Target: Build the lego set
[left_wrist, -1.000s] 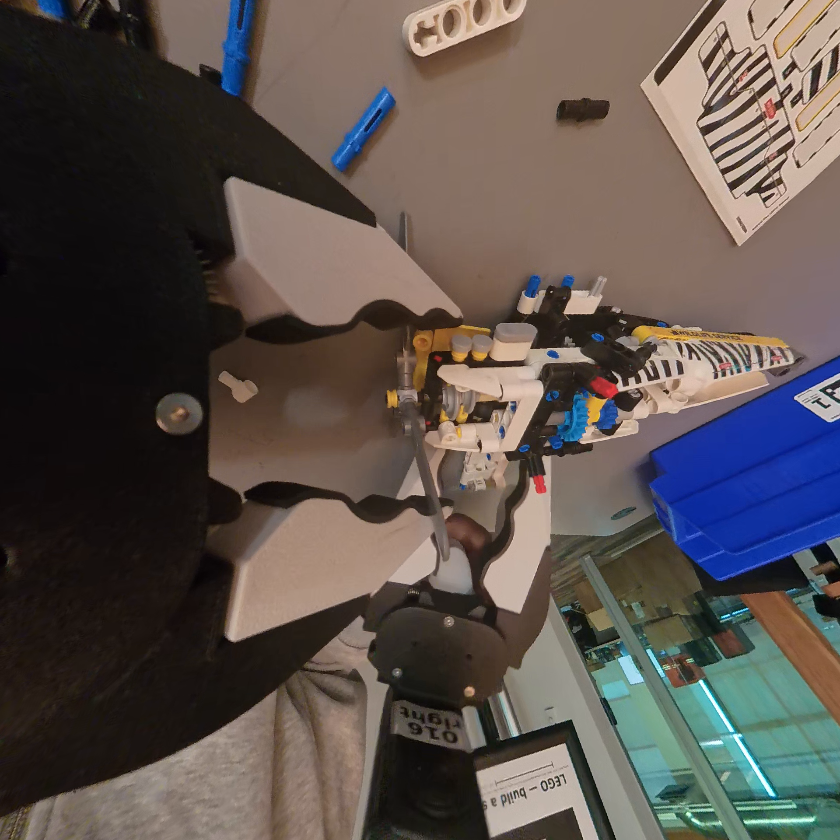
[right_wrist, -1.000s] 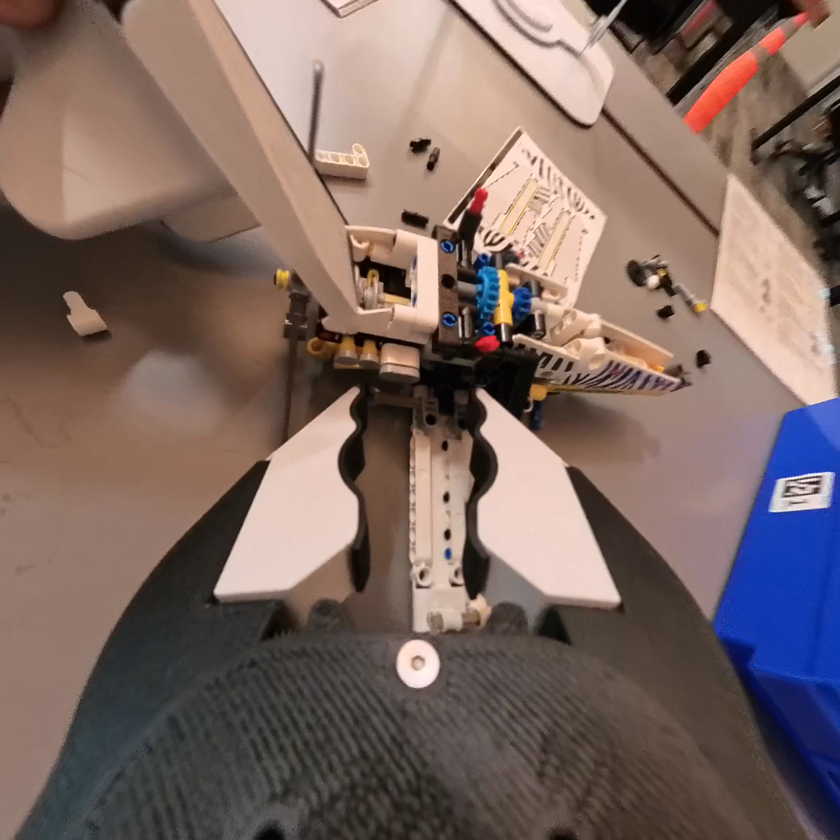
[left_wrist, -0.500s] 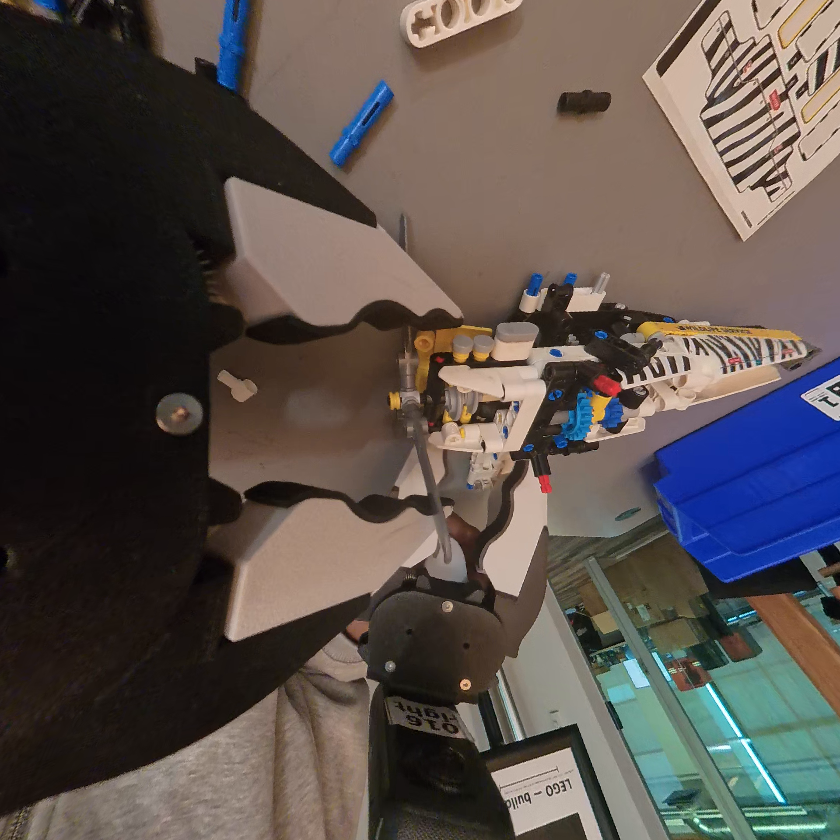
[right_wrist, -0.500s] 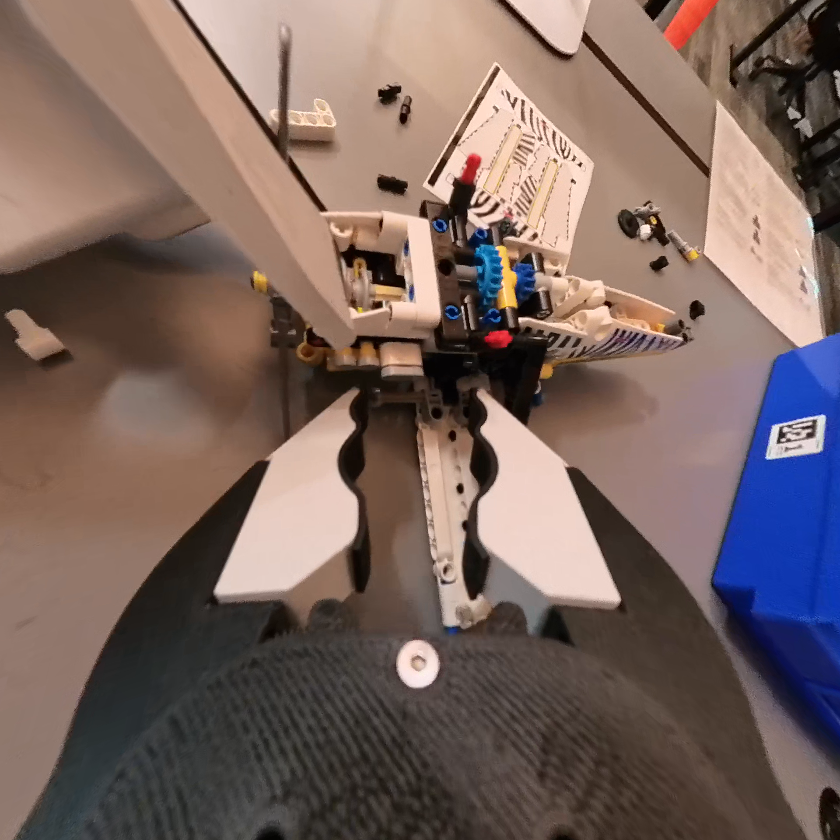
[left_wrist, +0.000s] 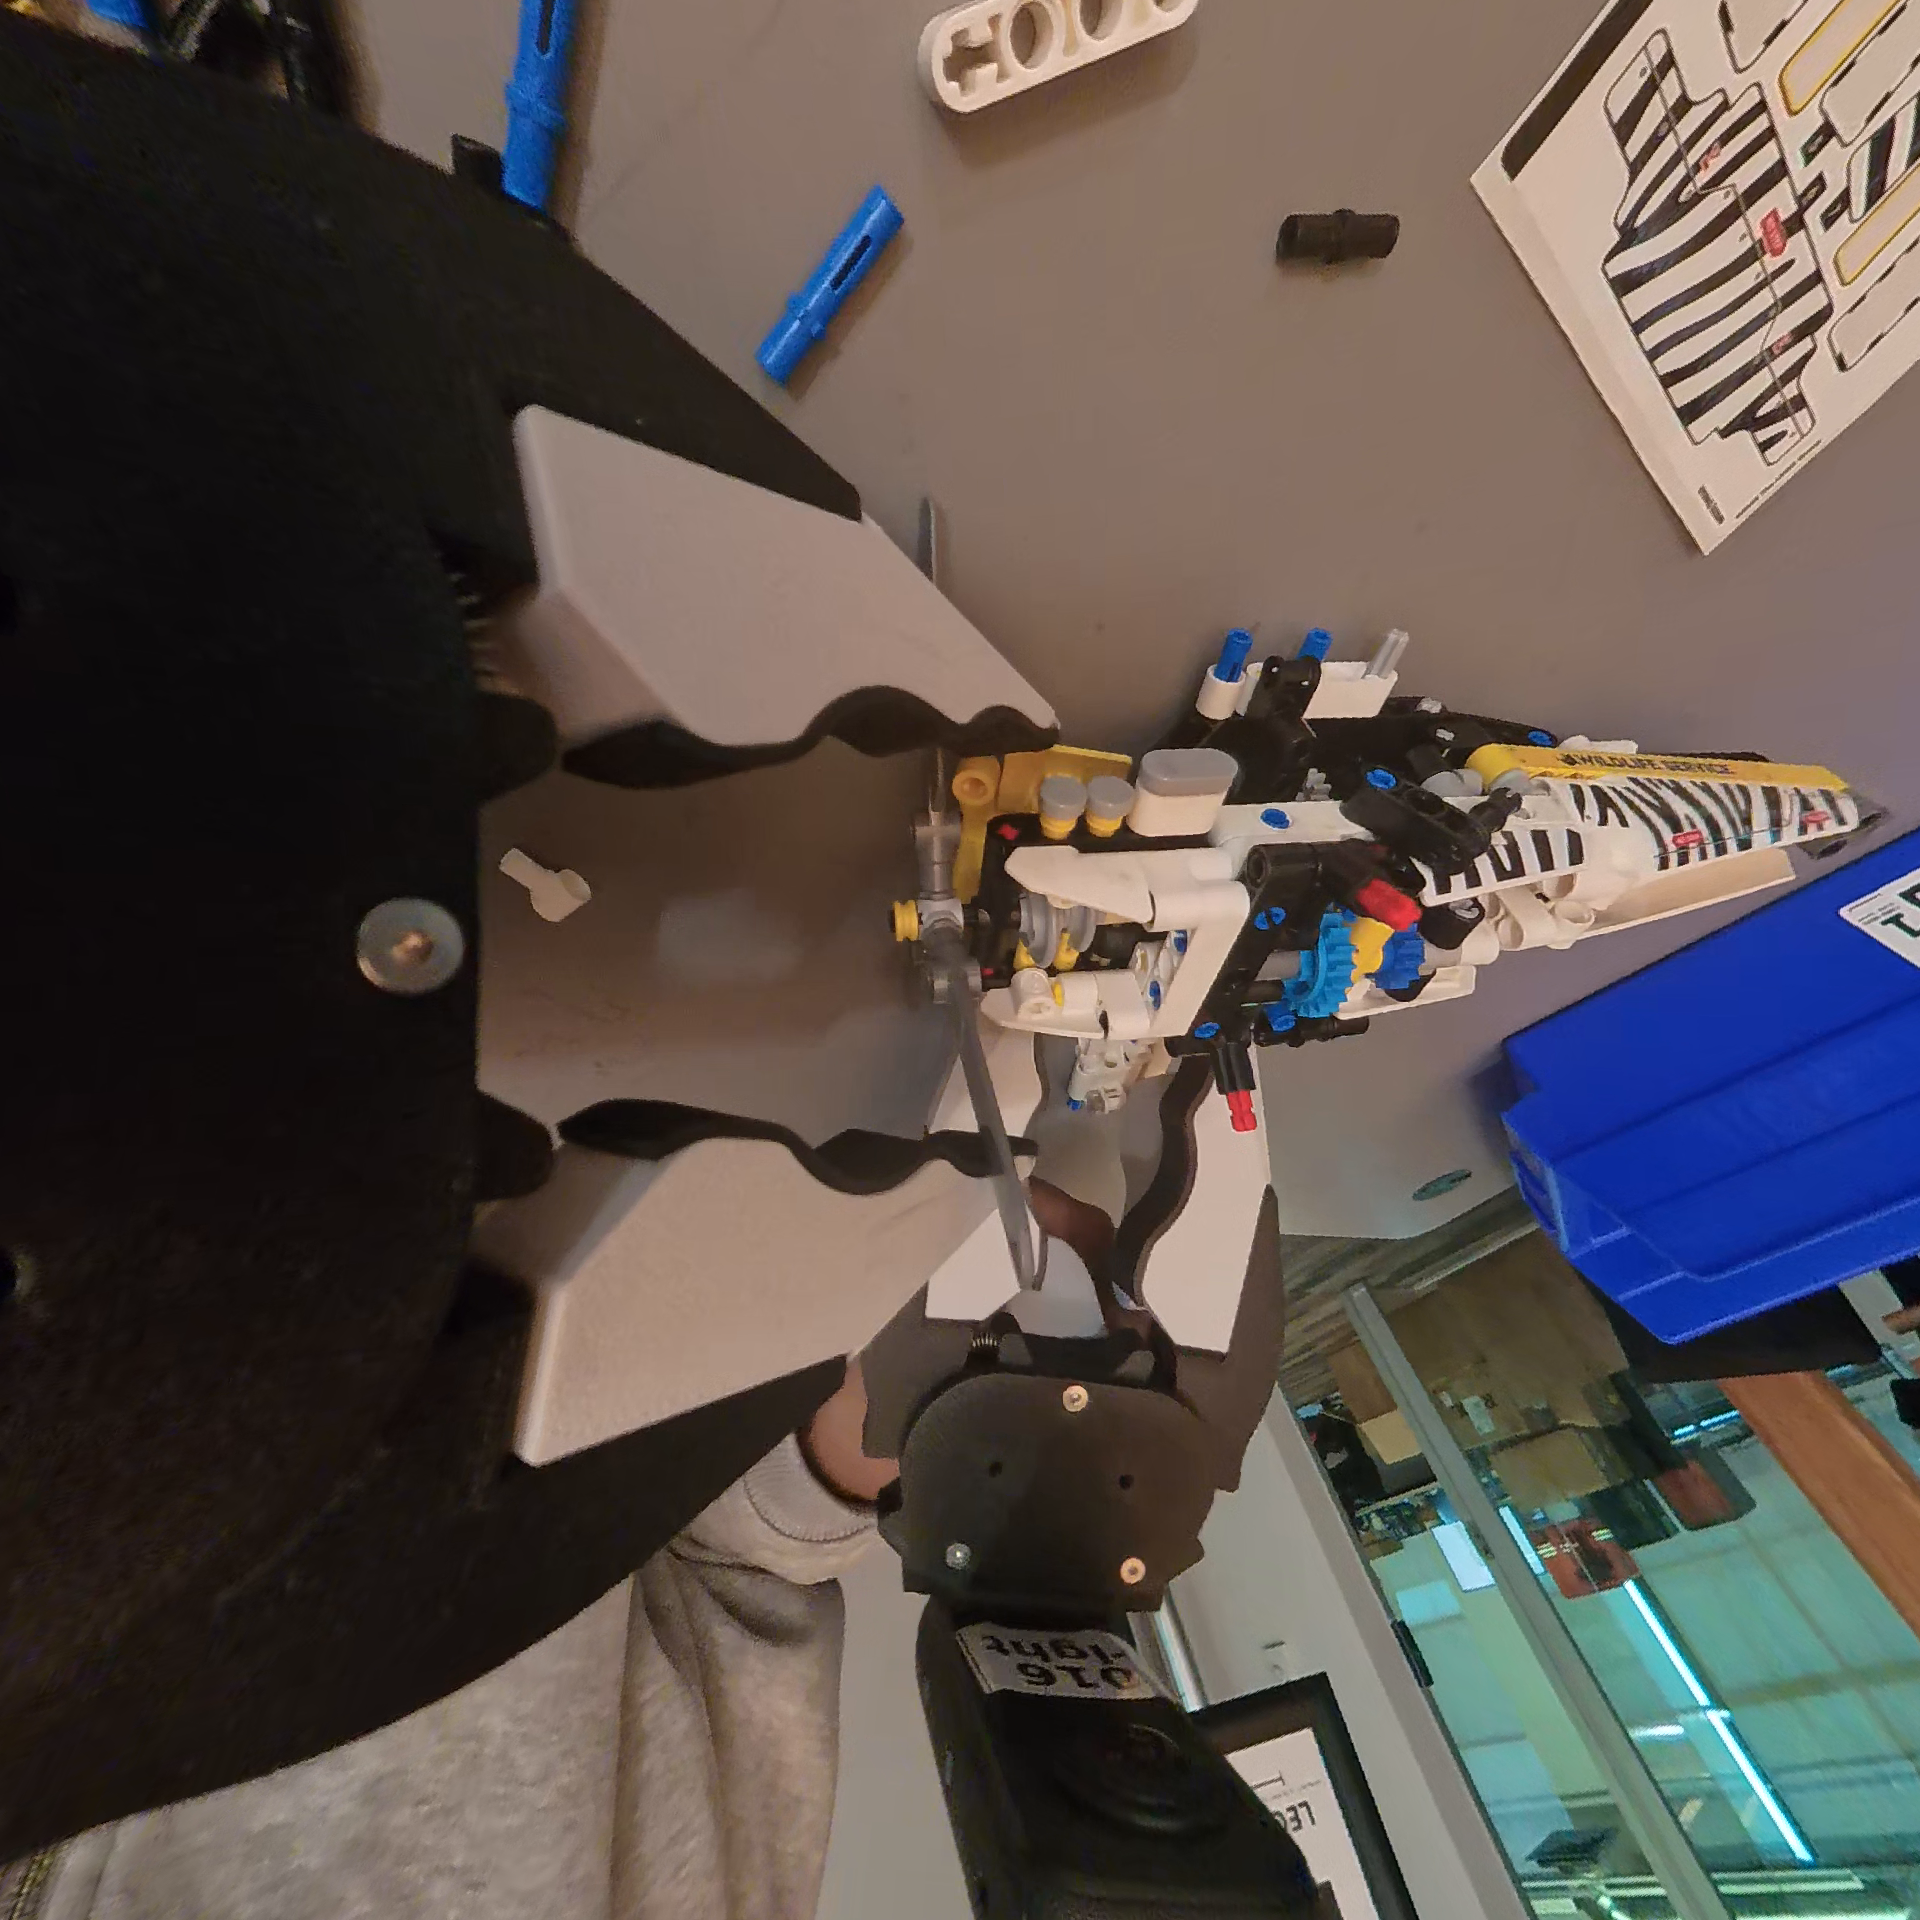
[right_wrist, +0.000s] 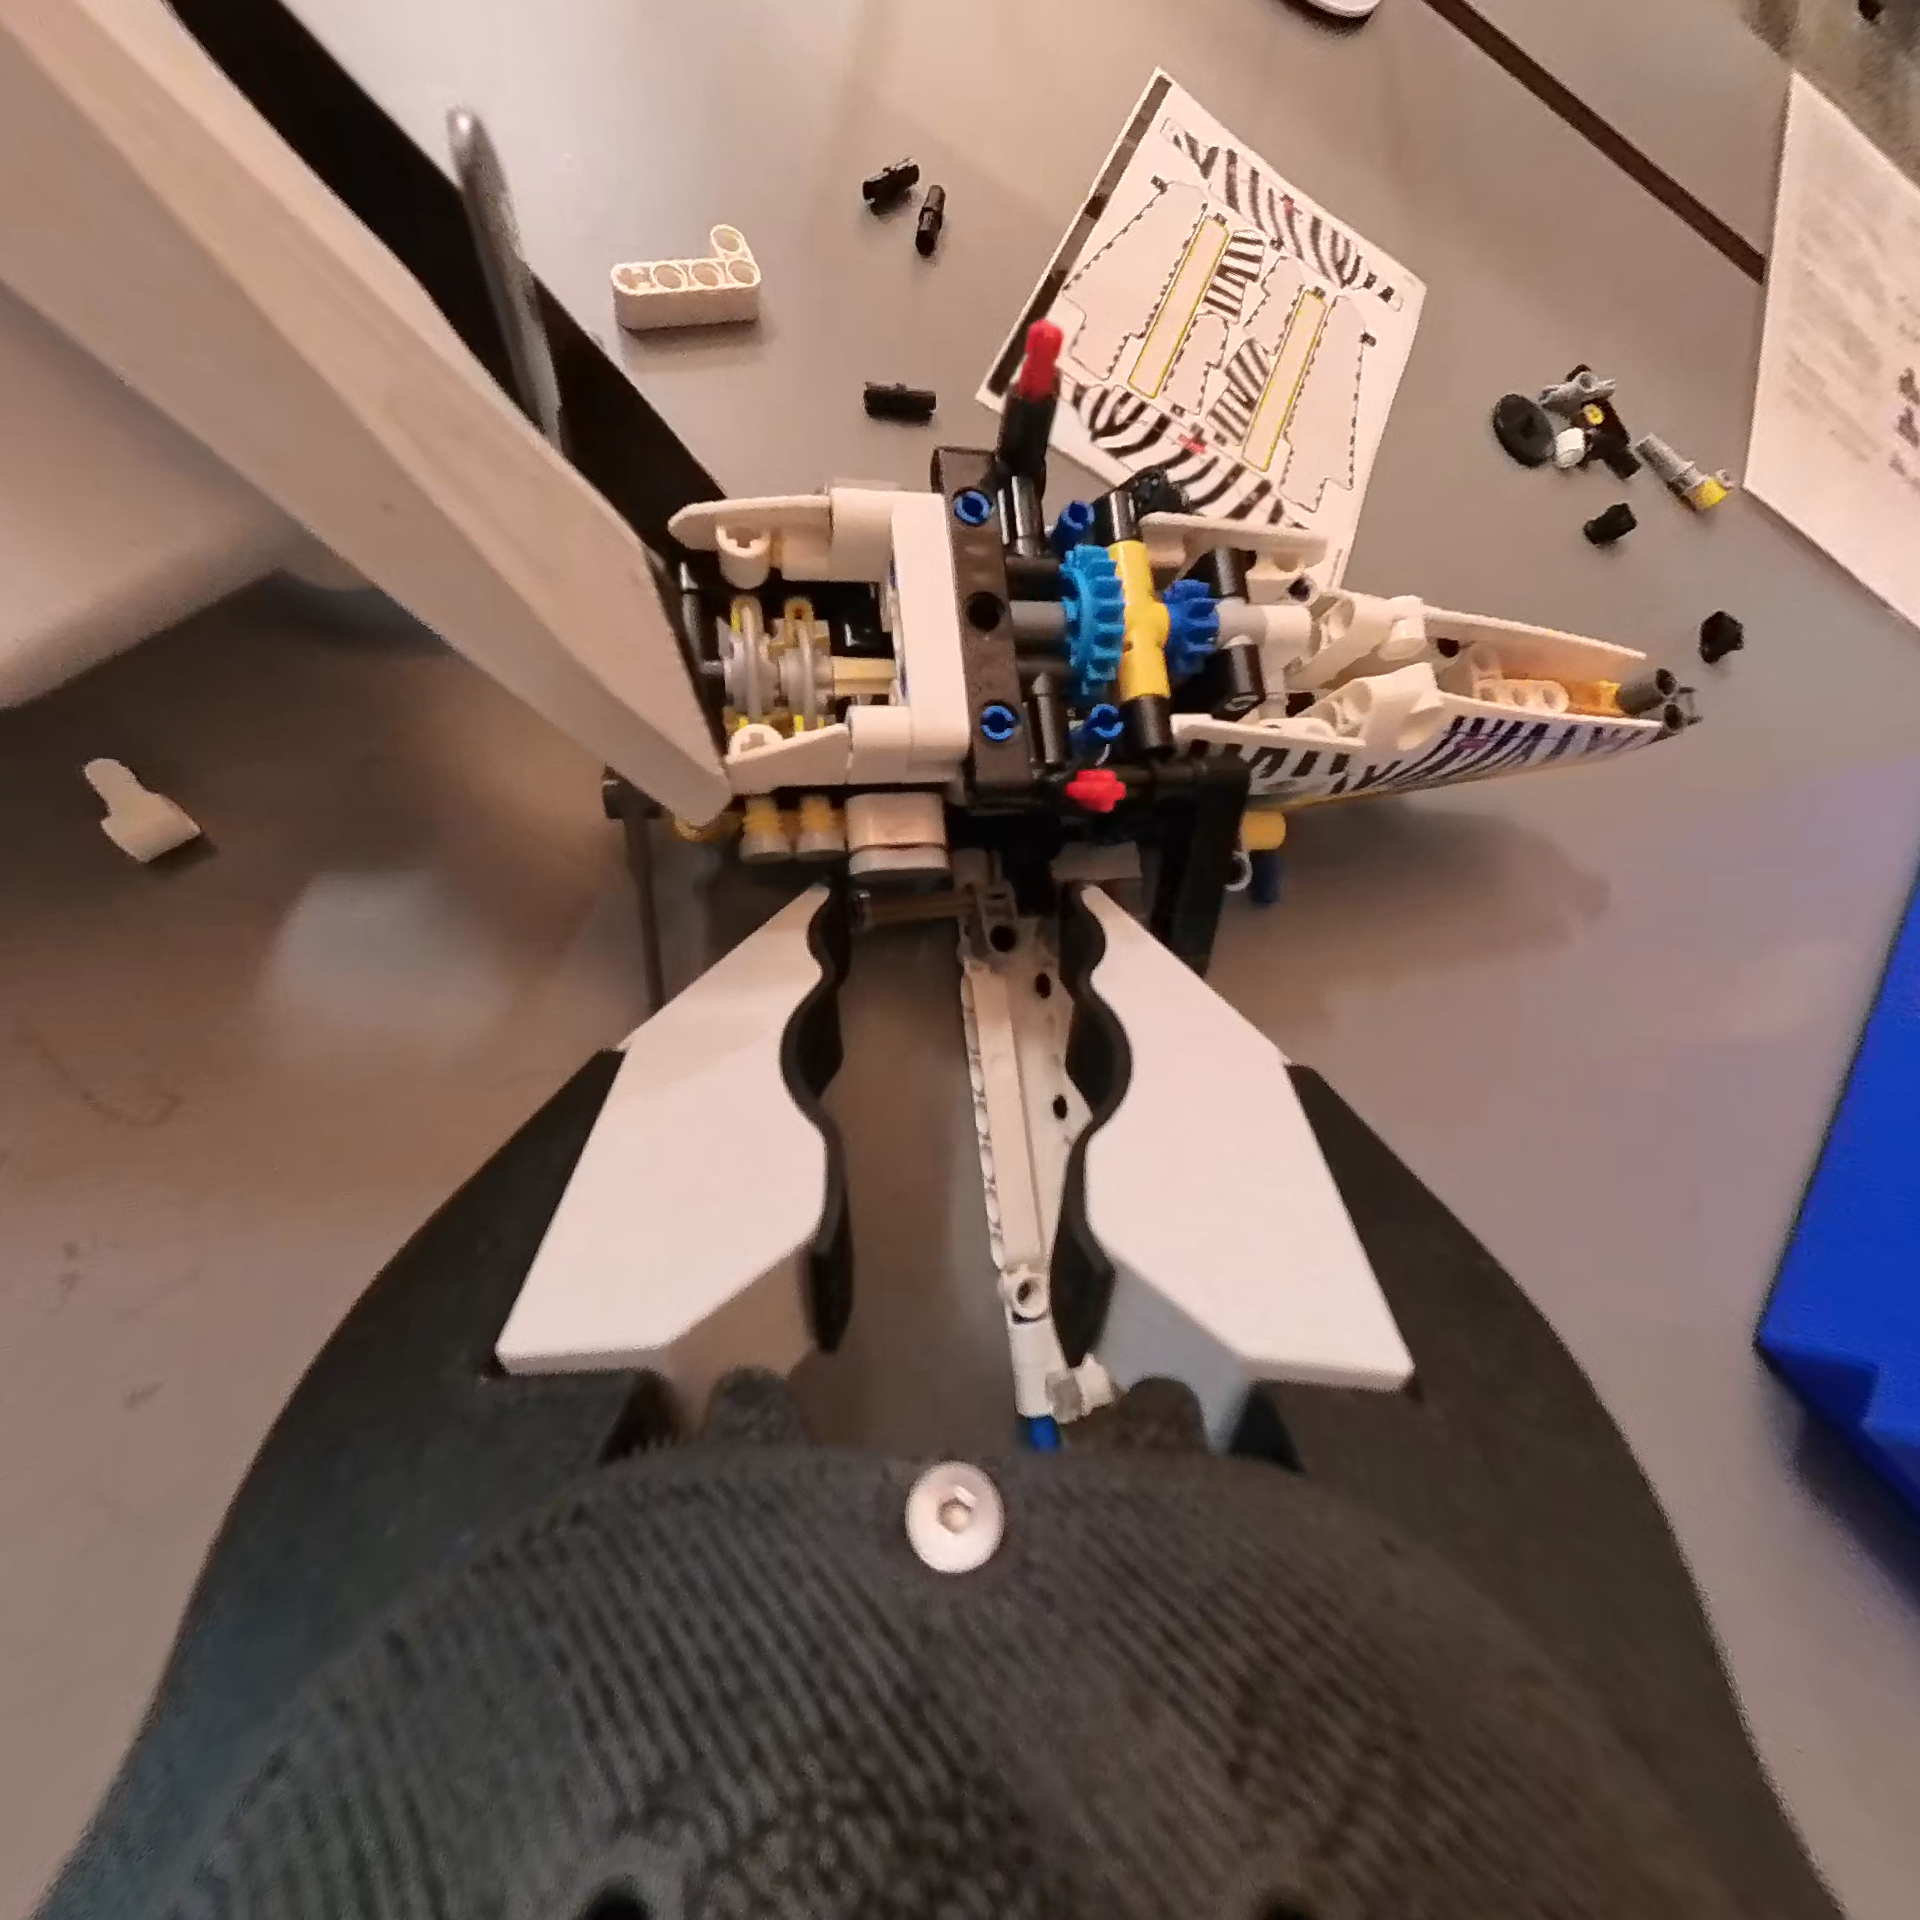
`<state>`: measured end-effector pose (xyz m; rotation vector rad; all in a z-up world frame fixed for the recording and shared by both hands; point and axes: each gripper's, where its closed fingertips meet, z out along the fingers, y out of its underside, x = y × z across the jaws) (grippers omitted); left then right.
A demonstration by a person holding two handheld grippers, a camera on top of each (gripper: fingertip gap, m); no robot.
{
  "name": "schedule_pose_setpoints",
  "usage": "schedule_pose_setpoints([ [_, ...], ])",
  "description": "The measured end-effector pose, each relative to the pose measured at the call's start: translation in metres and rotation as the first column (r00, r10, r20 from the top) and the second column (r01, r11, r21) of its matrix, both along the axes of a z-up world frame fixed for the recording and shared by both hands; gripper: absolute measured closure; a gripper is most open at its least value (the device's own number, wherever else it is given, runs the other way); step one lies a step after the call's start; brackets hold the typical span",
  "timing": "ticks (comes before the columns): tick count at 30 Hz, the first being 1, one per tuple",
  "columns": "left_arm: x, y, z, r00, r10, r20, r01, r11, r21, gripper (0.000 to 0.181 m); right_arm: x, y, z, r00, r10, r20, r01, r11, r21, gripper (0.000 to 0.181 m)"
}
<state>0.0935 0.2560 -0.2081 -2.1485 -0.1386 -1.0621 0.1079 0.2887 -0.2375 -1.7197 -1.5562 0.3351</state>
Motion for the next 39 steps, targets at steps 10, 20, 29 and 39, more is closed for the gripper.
schedule_pose_setpoints([
  [10,-0.0002,0.0002,-0.0003,1.000,0.002,0.000,-0.002,1.000,-0.001,0.109,0.0001,-0.0007,0.0005,0.998,0.061,-0.032,-0.060,0.998,0.007,0.142],
  [20,-0.0007,0.0006,-0.0007,1.000,0.005,0.001,-0.005,1.000,-0.001,0.109,-0.0006,-0.0007,0.0011,0.995,0.080,-0.058,-0.080,0.997,0.017,0.143],
  [29,-0.0010,0.0011,-0.0018,1.000,0.011,-0.006,-0.011,1.000,0.000,0.110,-0.0013,-0.0002,0.0012,0.995,0.088,-0.050,-0.087,0.996,0.021,0.144],
  [39,-0.0011,0.0003,-0.0028,1.000,0.004,-0.021,-0.005,1.000,-0.005,0.111,-0.0024,0.0006,0.0022,0.994,0.077,-0.082,-0.076,0.997,0.013,0.143],
])
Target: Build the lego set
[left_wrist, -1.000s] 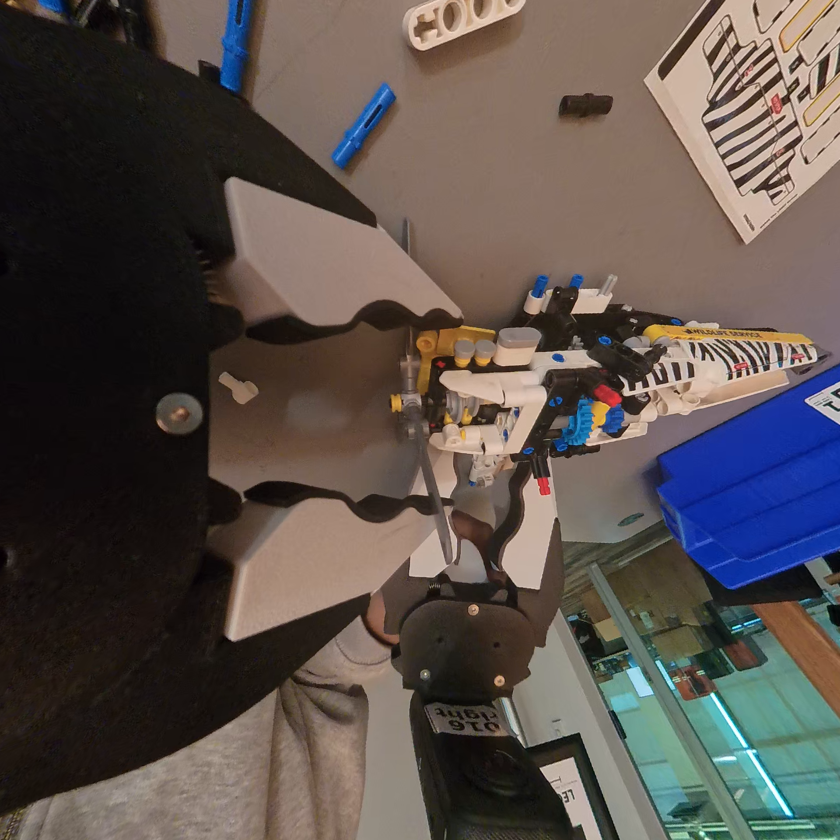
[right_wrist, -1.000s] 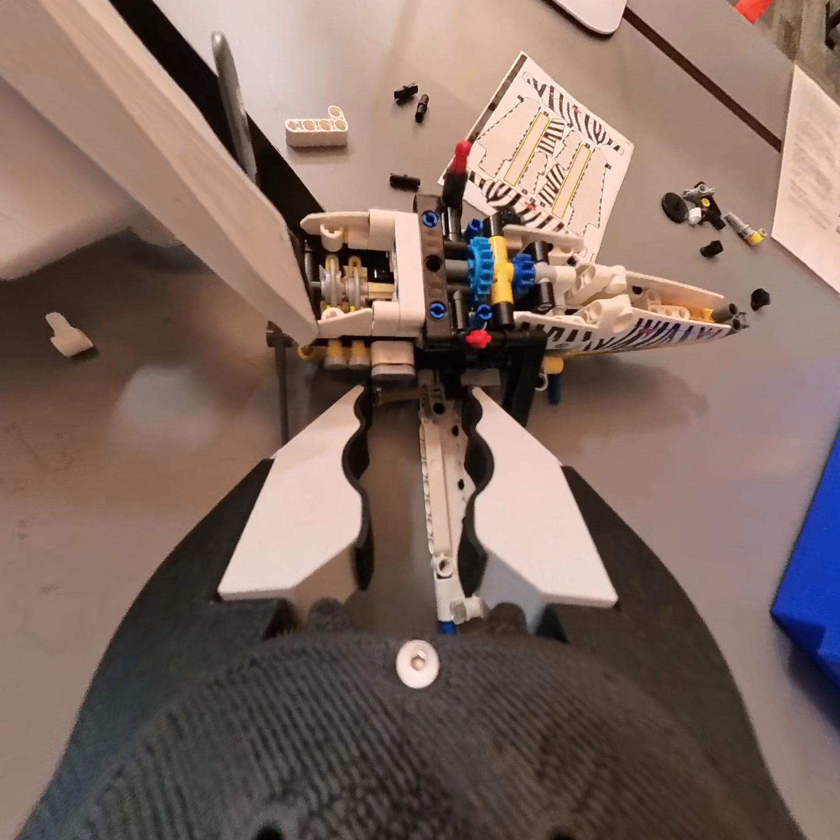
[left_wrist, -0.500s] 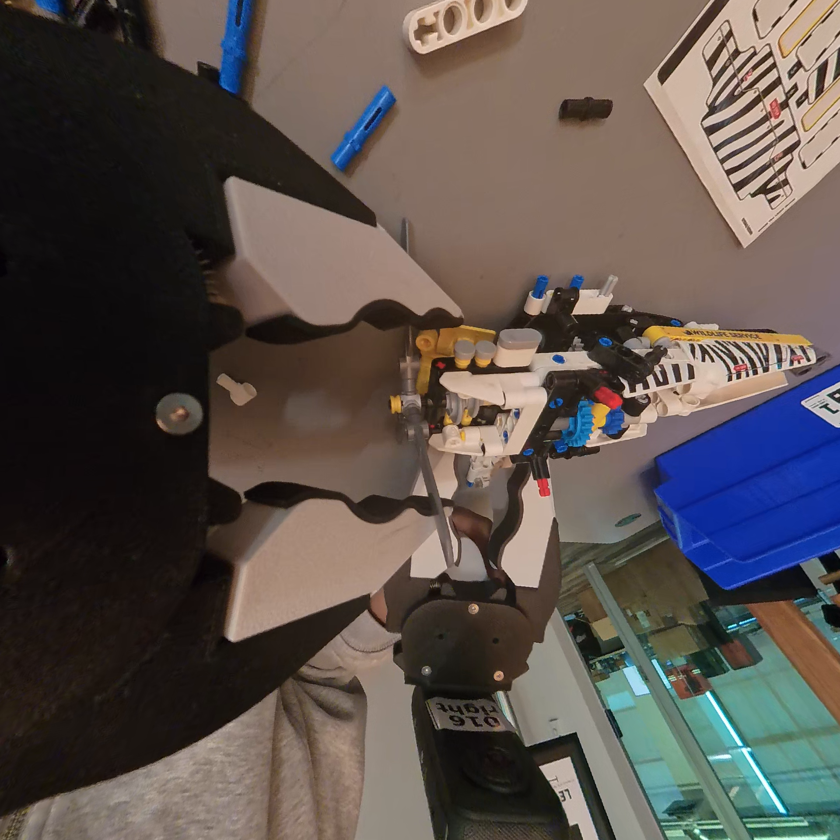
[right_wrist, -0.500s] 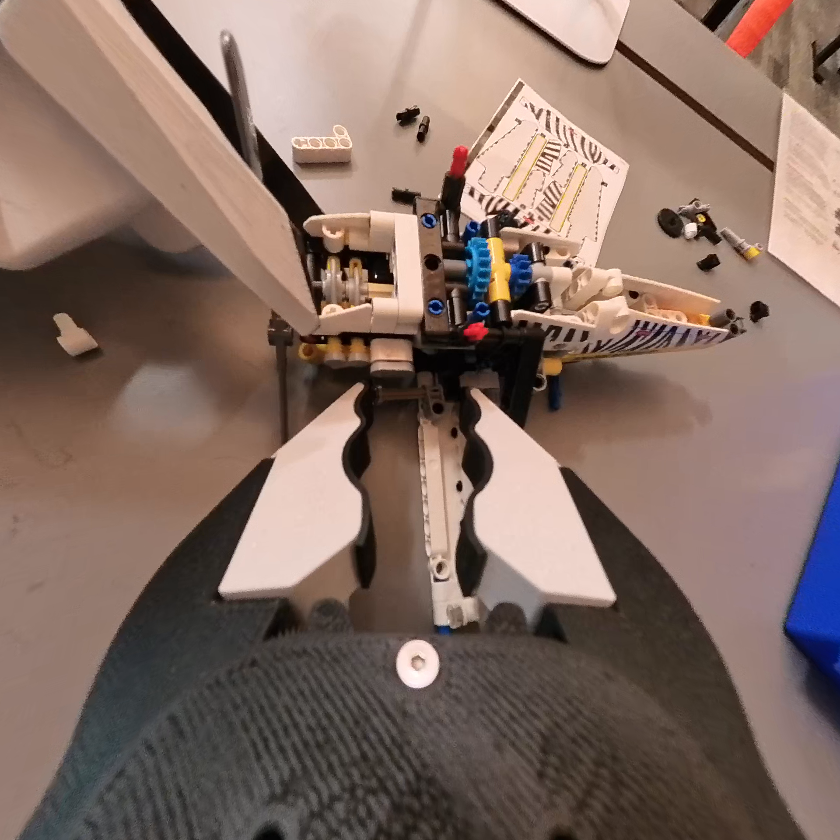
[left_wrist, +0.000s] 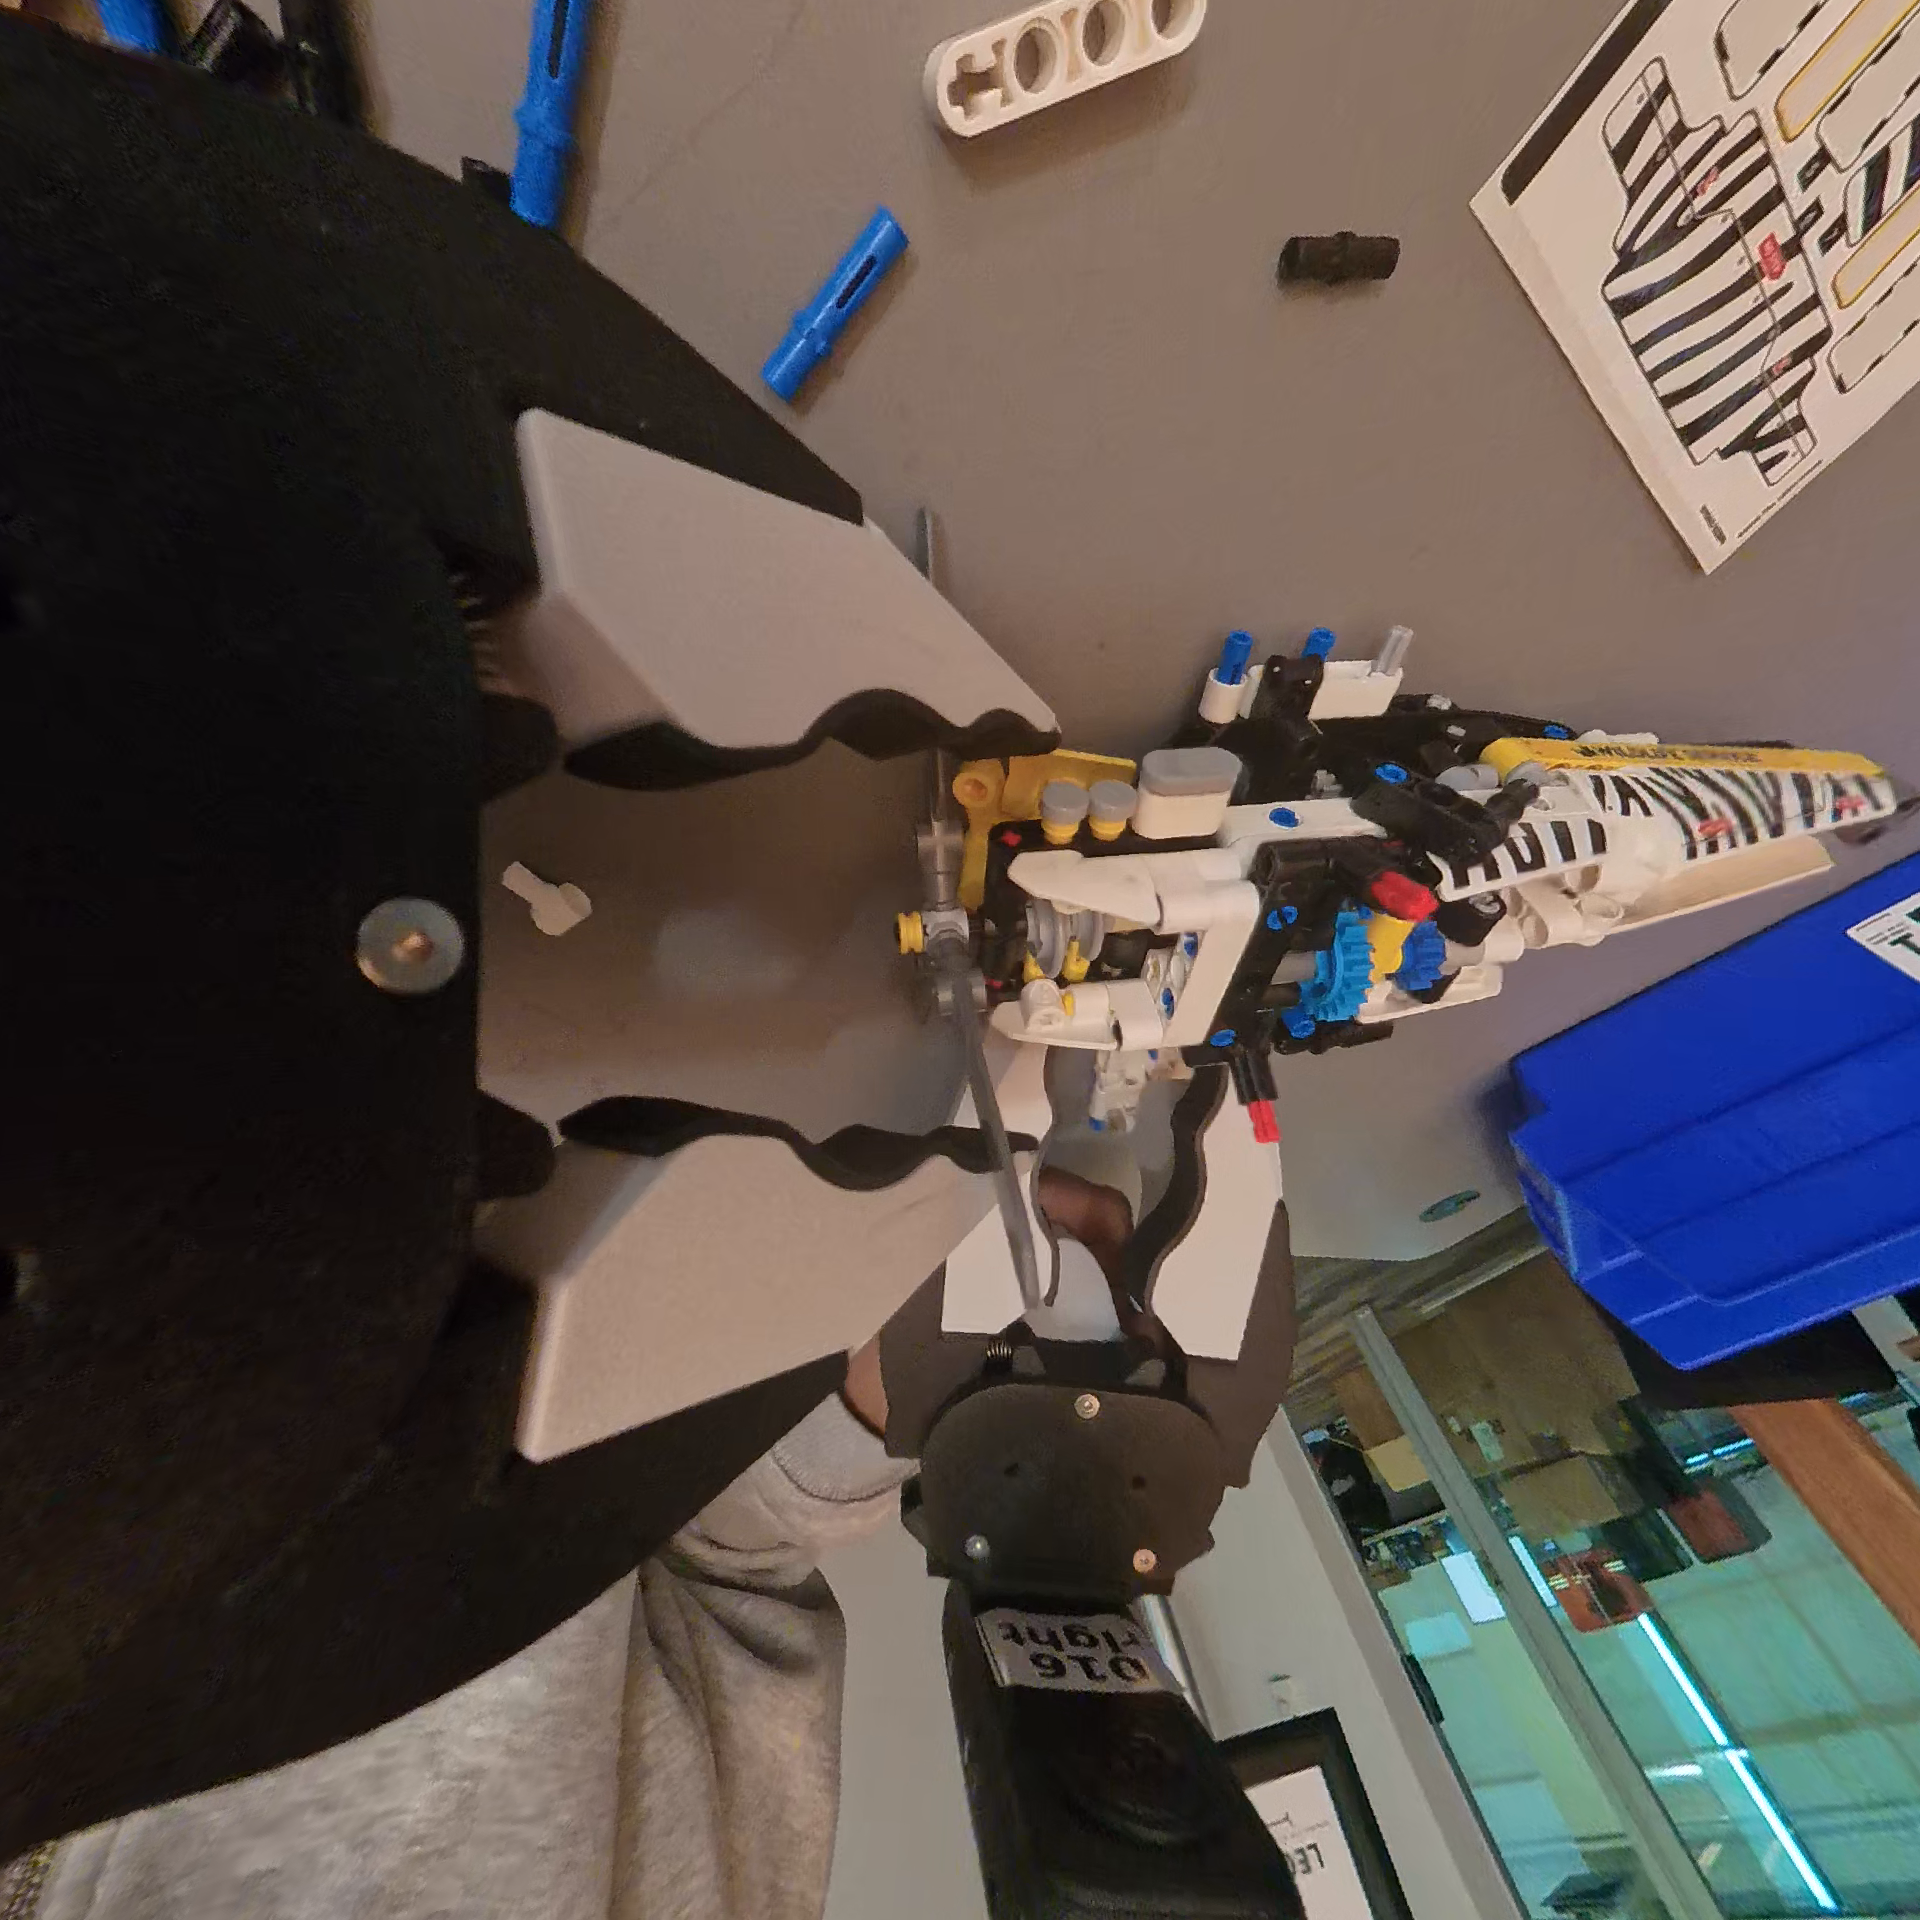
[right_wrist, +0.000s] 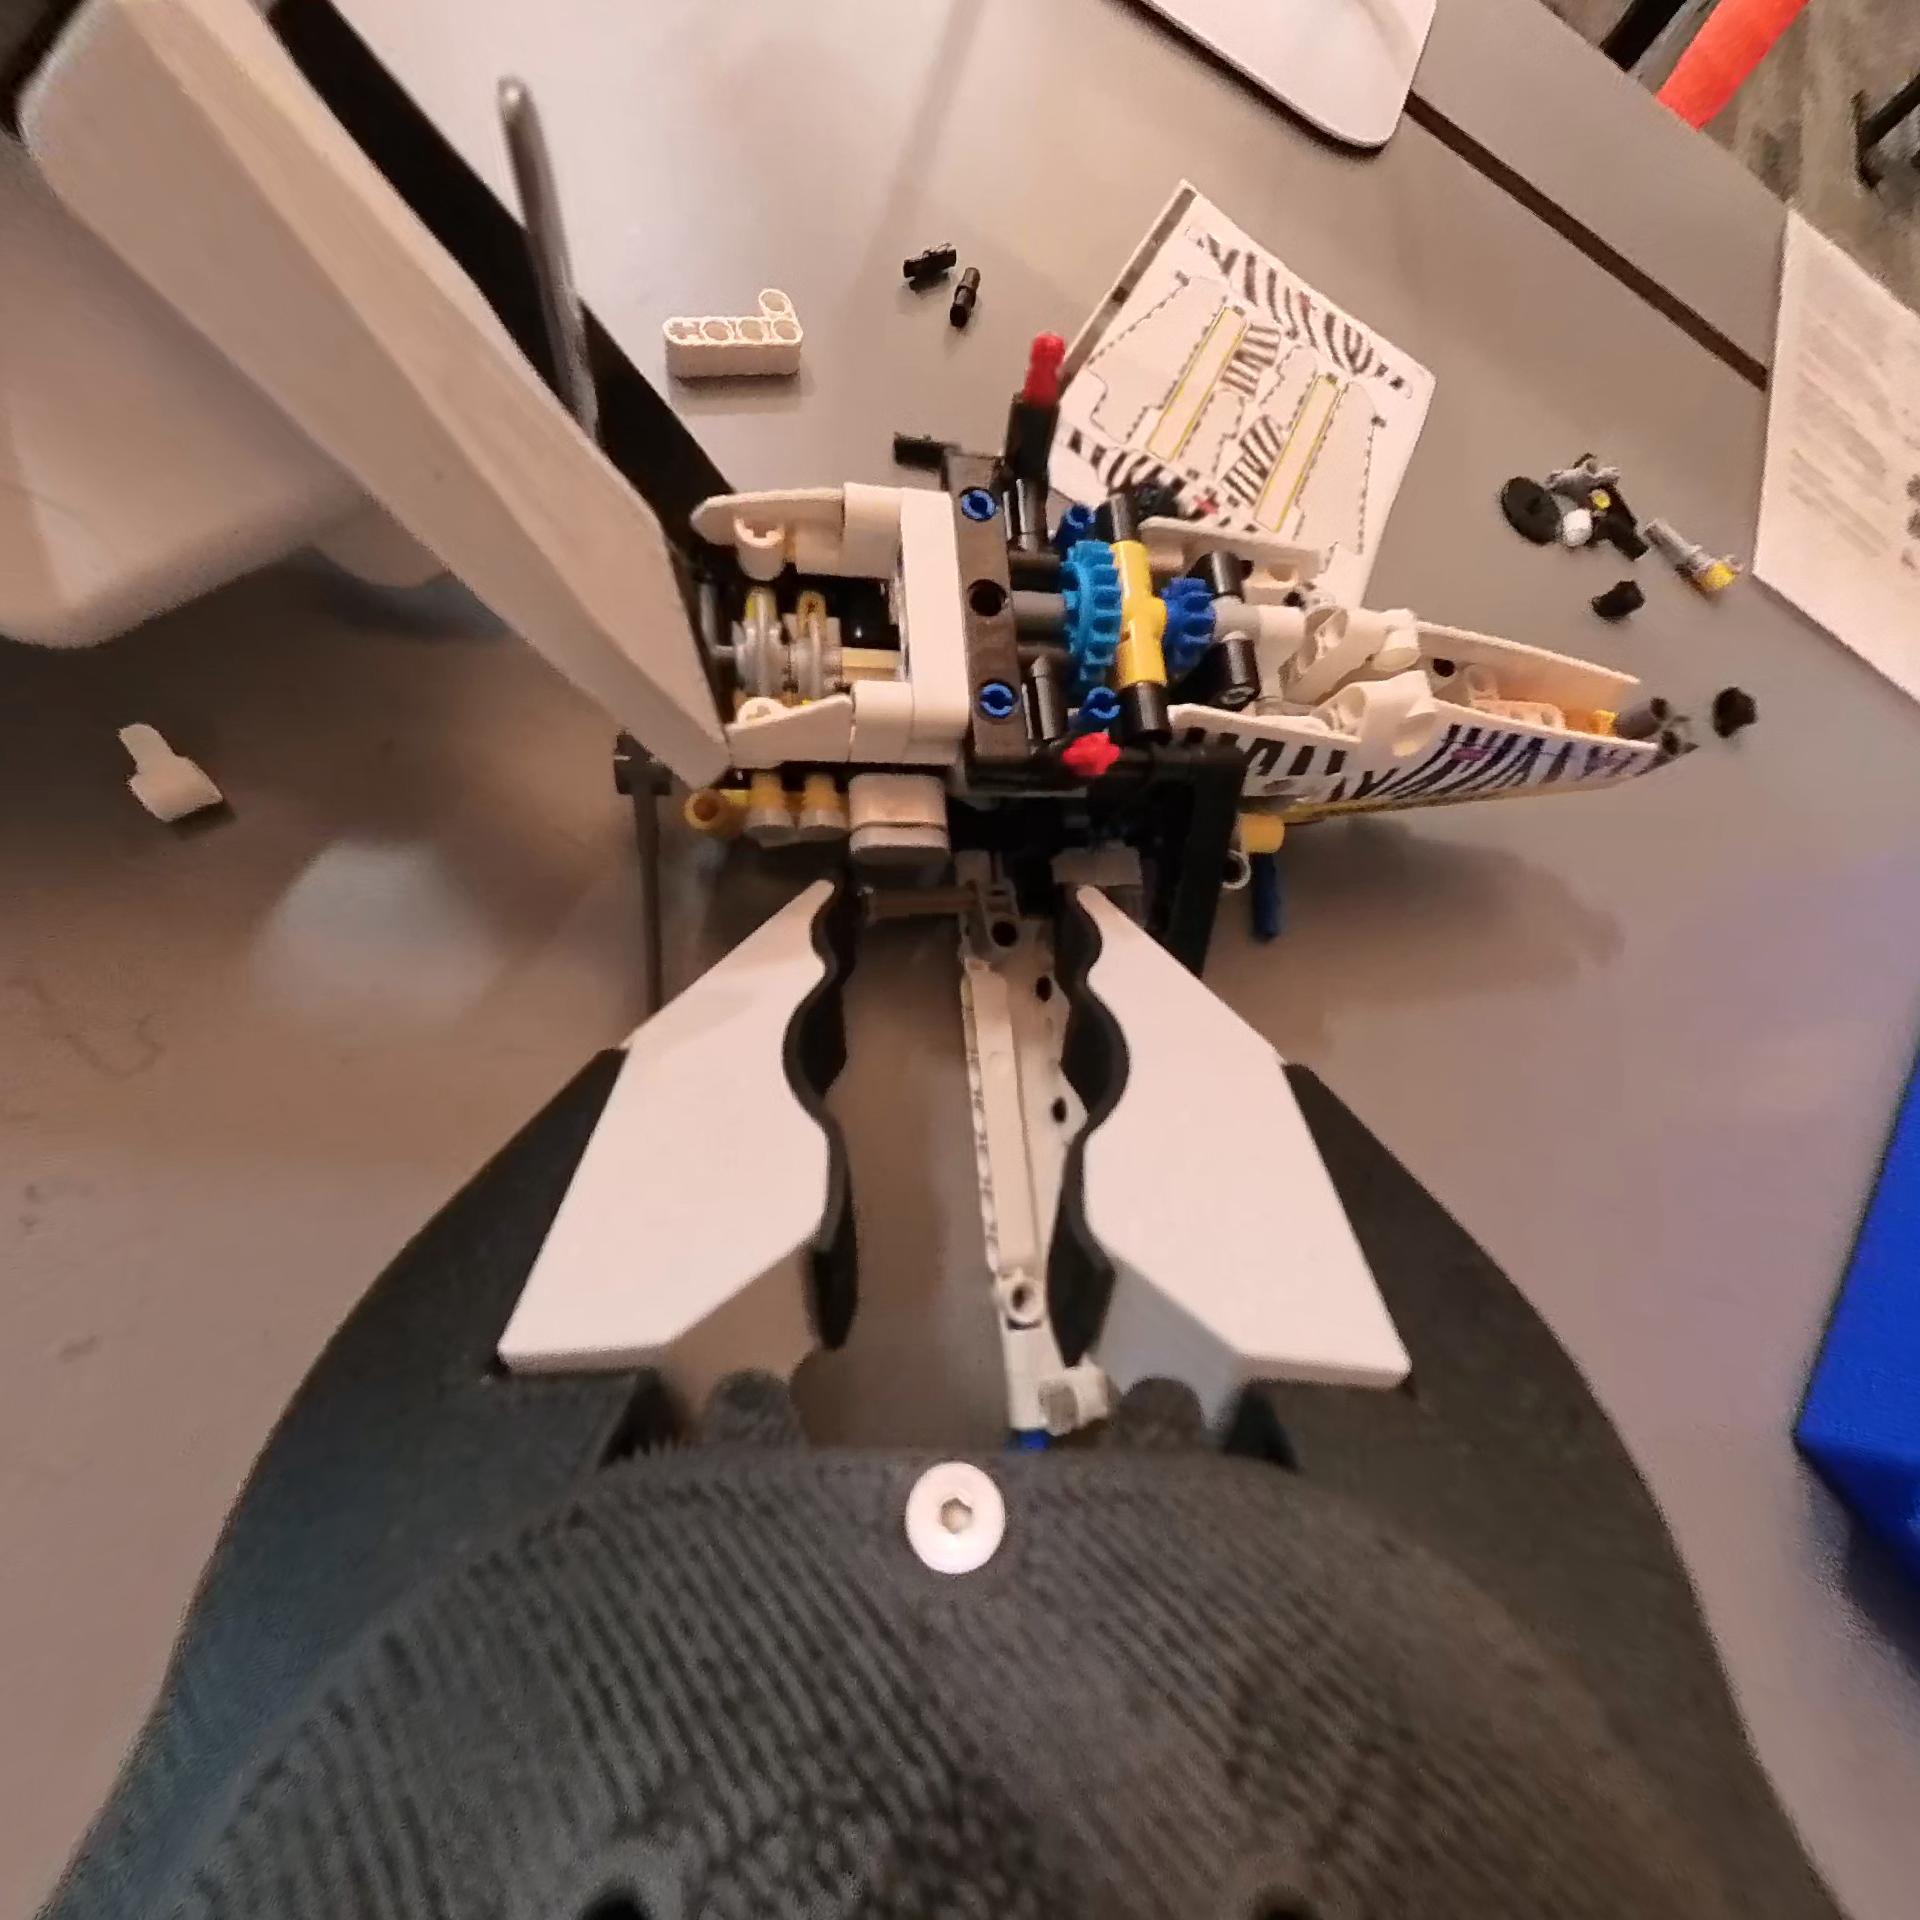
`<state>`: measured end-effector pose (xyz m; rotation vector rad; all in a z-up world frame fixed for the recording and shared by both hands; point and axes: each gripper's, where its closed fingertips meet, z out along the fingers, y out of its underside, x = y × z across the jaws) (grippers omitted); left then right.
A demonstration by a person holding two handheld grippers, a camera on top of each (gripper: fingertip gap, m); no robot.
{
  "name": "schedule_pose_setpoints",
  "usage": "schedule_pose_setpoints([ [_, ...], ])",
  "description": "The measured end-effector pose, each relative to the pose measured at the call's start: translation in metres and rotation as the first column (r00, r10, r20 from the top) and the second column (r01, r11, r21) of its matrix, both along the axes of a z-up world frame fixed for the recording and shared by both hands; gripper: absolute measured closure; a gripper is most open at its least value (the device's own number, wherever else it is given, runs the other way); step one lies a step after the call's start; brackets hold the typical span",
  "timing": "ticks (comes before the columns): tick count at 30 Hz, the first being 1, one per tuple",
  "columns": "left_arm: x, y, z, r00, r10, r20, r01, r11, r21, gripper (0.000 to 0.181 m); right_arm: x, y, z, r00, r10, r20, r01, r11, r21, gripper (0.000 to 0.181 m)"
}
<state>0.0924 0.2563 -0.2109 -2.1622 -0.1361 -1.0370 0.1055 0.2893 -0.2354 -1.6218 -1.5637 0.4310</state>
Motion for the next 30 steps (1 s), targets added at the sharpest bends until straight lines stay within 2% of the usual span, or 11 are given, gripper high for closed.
schedule_pose_setpoints([
  [3,0.000,-0.001,0.000,1.000,-0.005,0.013,0.005,1.000,-0.004,0.111,0.000,-0.003,0.006,0.999,0.021,-0.045,-0.020,1.000,0.023,0.141],
  [7,0.000,0.000,0.000,1.000,-0.003,0.015,0.003,1.000,-0.004,0.111,0.005,-0.013,0.023,0.989,0.060,-0.136,-0.058,0.998,0.016,0.130],
  [11,0.000,0.000,0.000,1.000,-0.005,0.016,0.005,1.000,-0.005,0.111,0.017,0.005,0.034,0.979,0.001,-0.204,0.001,1.000,0.014,0.111],
  [15,0.000,0.000,0.000,1.000,-0.007,0.021,0.007,1.000,-0.002,0.111,0.014,0.009,0.022,0.983,0.029,-0.179,-0.056,0.988,-0.146,0.099],
  [18,0.000,0.000,0.000,1.000,-0.008,0.027,0.008,1.000,0.001,0.110,0.005,-0.003,0.016,0.980,0.117,-0.161,-0.156,0.954,-0.256,0.104],
  [22,0.000,0.001,0.000,1.000,-0.005,0.025,0.005,1.000,0.001,0.110,0.003,0.002,0.013,0.979,0.156,-0.134,-0.185,0.951,-0.247,0.113],
  [26,-0.001,0.000,0.000,1.000,-0.005,0.022,0.005,1.000,-0.001,0.110,0.003,-0.001,0.010,0.976,0.177,-0.129,-0.207,0.938,-0.279,0.110],
  [30,-0.007,-0.001,0.004,1.000,0.005,0.028,-0.005,1.000,0.007,0.111,0.007,-0.010,0.007,0.979,0.166,-0.117,-0.196,0.923,-0.331,0.115],
])
